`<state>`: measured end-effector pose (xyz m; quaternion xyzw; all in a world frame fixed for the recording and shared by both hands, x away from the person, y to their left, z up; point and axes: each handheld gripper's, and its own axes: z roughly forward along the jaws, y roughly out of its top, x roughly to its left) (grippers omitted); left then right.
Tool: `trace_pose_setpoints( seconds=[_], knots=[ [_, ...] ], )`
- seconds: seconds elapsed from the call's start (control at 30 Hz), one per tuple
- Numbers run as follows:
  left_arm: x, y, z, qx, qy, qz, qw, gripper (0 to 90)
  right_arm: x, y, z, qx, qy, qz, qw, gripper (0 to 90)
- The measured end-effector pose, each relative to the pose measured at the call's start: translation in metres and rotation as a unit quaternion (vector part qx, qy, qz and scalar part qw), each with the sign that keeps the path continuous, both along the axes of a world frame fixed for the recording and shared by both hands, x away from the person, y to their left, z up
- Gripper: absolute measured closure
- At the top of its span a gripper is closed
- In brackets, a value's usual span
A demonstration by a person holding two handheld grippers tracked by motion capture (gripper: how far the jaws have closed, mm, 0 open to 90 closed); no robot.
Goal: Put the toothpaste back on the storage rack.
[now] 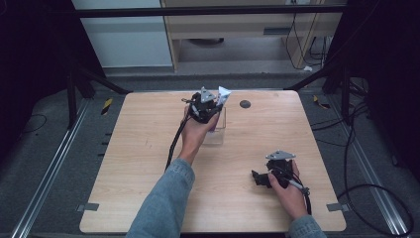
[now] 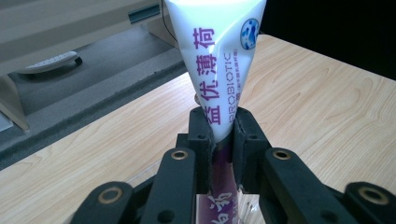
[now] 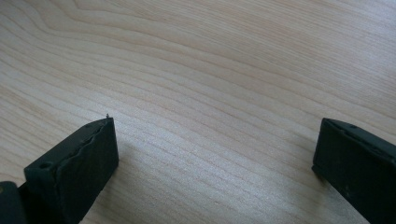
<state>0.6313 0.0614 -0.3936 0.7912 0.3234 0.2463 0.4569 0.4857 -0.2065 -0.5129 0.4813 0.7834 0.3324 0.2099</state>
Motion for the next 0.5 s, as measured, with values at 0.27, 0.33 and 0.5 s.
trace_pose_setpoints(
  seconds=[0.27, 0.33, 0.5],
  knots=[
    [-0.0004, -0.0017, -0.0035, 0.005, 0.004, 0.000, 1.0000, 79.1, 0.0000, 0.0000, 0.0000, 0.000, 0.000, 0.000, 1.0000, 0.3],
    [-0.0003, -0.0018, -0.0034, 0.005, 0.005, 0.000, 1.0000, 79.1, 0.0000, 0.0000, 0.0000, 0.000, 0.000, 0.000, 1.0000, 0.3],
    [-0.0001, -0.0034, -0.0051, 0.012, 0.008, 0.000, 0.9999, 79.1, 0.0000, 0.0000, 0.0000, 0.000, 0.000, 0.000, 1.0000, 0.3]
  ],
)
